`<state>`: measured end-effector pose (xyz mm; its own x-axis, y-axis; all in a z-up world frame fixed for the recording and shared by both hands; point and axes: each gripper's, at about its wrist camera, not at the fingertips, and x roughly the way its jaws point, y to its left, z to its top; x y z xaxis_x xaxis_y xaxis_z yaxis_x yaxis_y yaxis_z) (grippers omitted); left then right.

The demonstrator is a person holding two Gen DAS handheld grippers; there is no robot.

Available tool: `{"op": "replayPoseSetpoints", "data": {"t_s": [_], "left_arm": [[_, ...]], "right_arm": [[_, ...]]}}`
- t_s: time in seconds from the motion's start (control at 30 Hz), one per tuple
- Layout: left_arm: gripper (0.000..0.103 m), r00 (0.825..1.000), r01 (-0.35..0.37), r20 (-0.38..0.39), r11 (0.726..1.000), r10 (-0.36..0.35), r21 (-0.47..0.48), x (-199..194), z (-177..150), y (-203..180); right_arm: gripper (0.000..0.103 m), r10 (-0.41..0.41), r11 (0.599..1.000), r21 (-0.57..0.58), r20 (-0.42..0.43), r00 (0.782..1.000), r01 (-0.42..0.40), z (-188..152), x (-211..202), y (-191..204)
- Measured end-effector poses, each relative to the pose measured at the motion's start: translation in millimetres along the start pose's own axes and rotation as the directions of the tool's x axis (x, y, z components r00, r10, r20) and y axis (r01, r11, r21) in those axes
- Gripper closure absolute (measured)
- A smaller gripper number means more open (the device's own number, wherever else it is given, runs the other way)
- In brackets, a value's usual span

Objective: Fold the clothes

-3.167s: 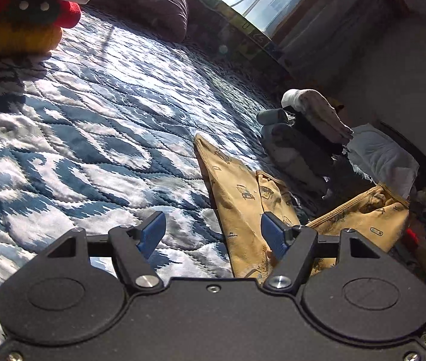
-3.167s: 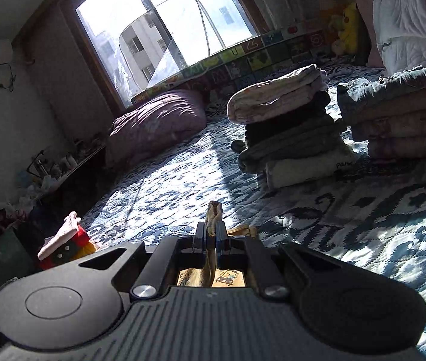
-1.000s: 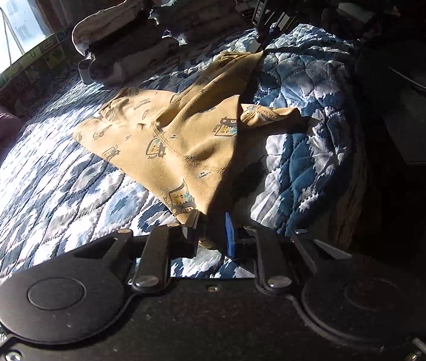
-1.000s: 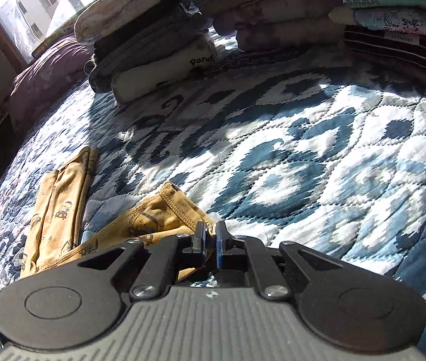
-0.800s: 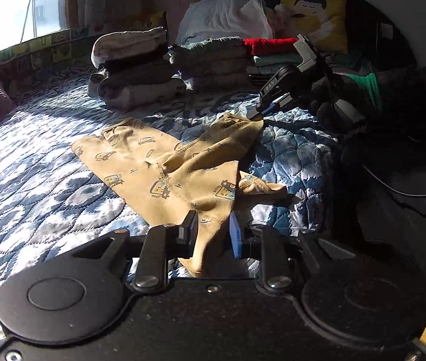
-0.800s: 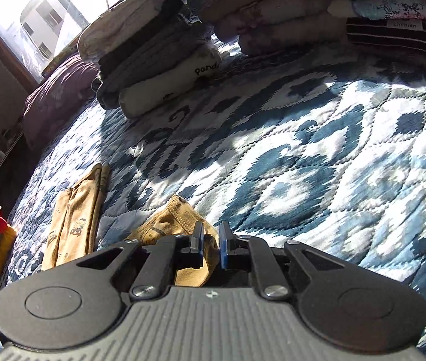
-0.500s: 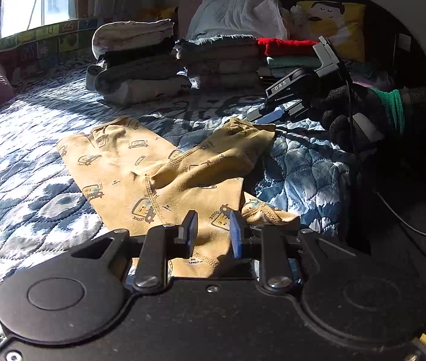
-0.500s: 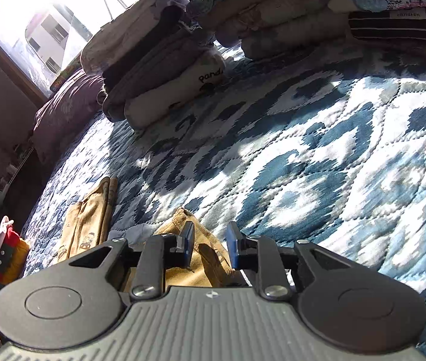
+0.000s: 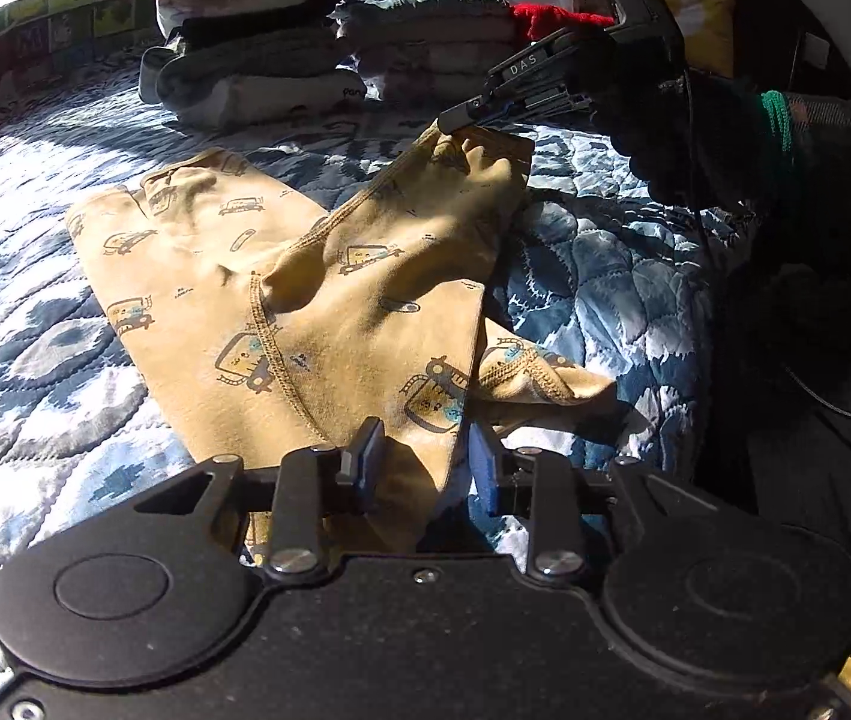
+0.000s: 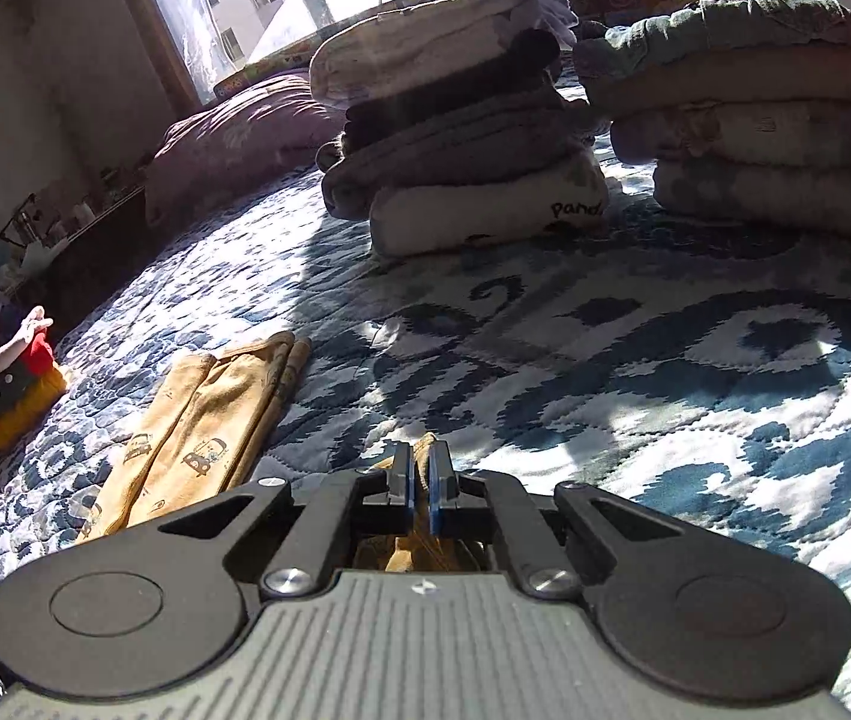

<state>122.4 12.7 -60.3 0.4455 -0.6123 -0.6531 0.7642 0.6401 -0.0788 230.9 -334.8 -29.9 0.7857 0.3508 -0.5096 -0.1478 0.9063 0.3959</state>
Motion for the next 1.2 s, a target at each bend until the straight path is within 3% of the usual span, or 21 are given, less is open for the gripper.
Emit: {"op": "replayPoseSetpoints", "data": {"t_s": [0.07, 0.17, 0.23, 0.3, 0.37, 0.4, 0.47, 0.57, 0.7, 0.83, 0.97, 1.0, 1.07, 1.2], "left_arm": [[0.073, 1.0, 0.011, -0.002, 1.0, -0.011, 0.004, -1.2, -2.8, 0.7], [0.073, 1.0, 0.019, -0.002, 1.0, -0.019, -0.006, -2.7, -4.2, 2.4], [0.073, 0.999, 0.032, -0.001, 0.999, -0.032, -0.013, -4.9, -3.6, 3.0], [0.069, 0.999, 0.047, 0.014, 0.999, -0.046, -0.021, -11.1, -2.3, 4.8], [0.069, 0.997, 0.063, 0.041, 0.998, -0.061, -0.032, -21.1, -0.4, 8.0], [0.069, 0.996, 0.055, 0.071, 0.997, -0.051, -0.059, -27.4, 1.7, 13.7], [0.069, 0.992, 0.038, 0.12, 0.993, -0.025, -0.109, -37.5, 5.2, 24.8], [0.069, 0.982, -0.065, 0.161, 0.971, 0.104, -0.228, -45.4, 9.3, 53.1], [0.069, 0.962, -0.176, 0.141, 0.925, 0.235, -0.336, -43.3, 11.5, 80.8], [0.069, 0.942, -0.269, 0.103, 0.903, 0.319, -0.334, -30.0, 25.5, 90.1], [0.071, 0.928, -0.301, 0.119, 0.9, 0.352, -0.316, -15.1, 45.4, 101.6], [0.077, 0.927, -0.299, 0.125, 0.899, 0.353, -0.32, -11.7, 49.5, 105.2], [0.084, 0.931, -0.294, 0.119, 0.902, 0.345, -0.317, 0.5, 57.4, 112.0], [0.087, 0.942, -0.3, 0.075, 0.919, 0.329, -0.254, 31.7, 71.6, 118.2]], "right_arm": [[0.097, -0.016, 0.999, -0.031, 0.003, 1.0, 0.016, 8.3, 5.6, 8.4], [0.094, -0.151, 0.982, -0.131, -0.101, 0.983, 0.137, 6.1, 36.1, 20.1], [0.089, -0.221, 0.966, -0.16, -0.097, 0.97, 0.204, 0.0, 41.5, 23.4], [0.084, -0.226, 0.971, -0.098, -0.056, 0.973, 0.219, -3.3, 30.8, 20.6], [0.072, -0.222, 0.975, -0.024, -0.01, 0.975, 0.221, -8.2, 13.5, 17.7], [0.072, -0.221, 0.975, 0.005, 0.004, 0.975, 0.221, -11.7, 5.9, 16.8], [0.072, -0.189, 0.976, 0.11, 0.026, 0.982, 0.185, -25.9, -14.5, 13.7], [0.071, -0.157, 0.966, 0.215, 0.043, 0.987, 0.144, -51.7, -36.4, 12.1], [0.068, -0.078, 0.93, 0.362, 0.046, 0.996, 0.056, -91.7, -49.8, 7.6], [0.065, -0.016, 0.911, 0.412, 0.048, 0.999, -0.005, -101.9, -45.2, 10.2], [0.064, 0.034, 0.895, 0.443, 0.047, 0.998, -0.052, -107.7, -39.2, 9.8], [0.064, 0.042, 0.891, 0.449, 0.045, 0.998, -0.058, -108.7, -38.0, 9.6], [0.063, 0.059, 0.885, 0.459, 0.043, 0.997, -0.073, -110.3, -35.8, 8.6], [0.063, 0.094, 0.878, 0.467, 0.047, 0.994, -0.106, -112.8, -34.1, 3.6]]}}
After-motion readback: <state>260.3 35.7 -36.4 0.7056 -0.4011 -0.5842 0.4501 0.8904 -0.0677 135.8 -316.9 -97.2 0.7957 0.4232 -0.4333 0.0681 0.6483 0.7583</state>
